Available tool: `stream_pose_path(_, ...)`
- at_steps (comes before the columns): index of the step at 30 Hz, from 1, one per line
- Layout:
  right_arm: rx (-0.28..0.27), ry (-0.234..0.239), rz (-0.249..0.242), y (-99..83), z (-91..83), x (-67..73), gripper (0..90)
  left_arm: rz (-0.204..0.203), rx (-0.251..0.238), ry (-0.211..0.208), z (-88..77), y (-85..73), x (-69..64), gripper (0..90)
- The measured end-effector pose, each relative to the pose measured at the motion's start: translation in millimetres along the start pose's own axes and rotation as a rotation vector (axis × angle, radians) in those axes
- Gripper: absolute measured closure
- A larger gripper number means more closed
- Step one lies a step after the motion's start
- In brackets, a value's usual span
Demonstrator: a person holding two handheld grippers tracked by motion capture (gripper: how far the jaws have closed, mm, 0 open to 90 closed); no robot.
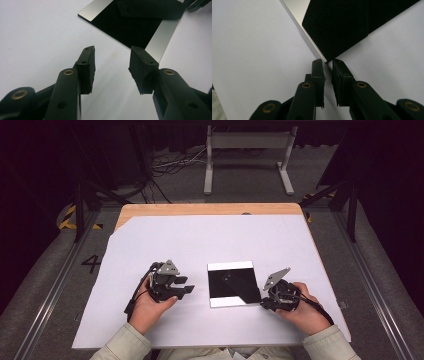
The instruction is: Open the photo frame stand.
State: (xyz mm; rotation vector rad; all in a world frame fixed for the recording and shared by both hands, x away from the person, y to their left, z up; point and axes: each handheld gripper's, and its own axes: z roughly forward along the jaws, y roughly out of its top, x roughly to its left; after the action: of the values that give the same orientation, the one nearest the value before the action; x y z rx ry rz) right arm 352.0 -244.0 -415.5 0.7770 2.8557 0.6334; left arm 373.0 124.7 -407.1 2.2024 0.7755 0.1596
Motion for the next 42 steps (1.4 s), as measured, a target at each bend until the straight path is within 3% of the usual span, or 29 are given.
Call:
stream_pose_path(8,0.0,-0.02,0.004,0.4,-0.5,0.1,86.1,0.002,0.003,0.002,0.2,-0.3,0.4,56.5)
stream_pose_path(20,-0.022,-0.013,0.007,-0.5,-3.8,-0.6,87.9,0.001,0.005,0.001,0.7,-0.7,0.5,56.4)
stream_pose_path(28,-0.071,0.004,0.012,-1.5,-12.0,-2.2,90.0,0.0,0.004,0.0,0.6,-0.8,0.7,56.3)
stream_pose_path(42,-0.217,0.027,0.042,-2.3,-29.0,-4.7,90.0,-0.001,0.002,0.003,1.6,-0.8,1.1,56.3)
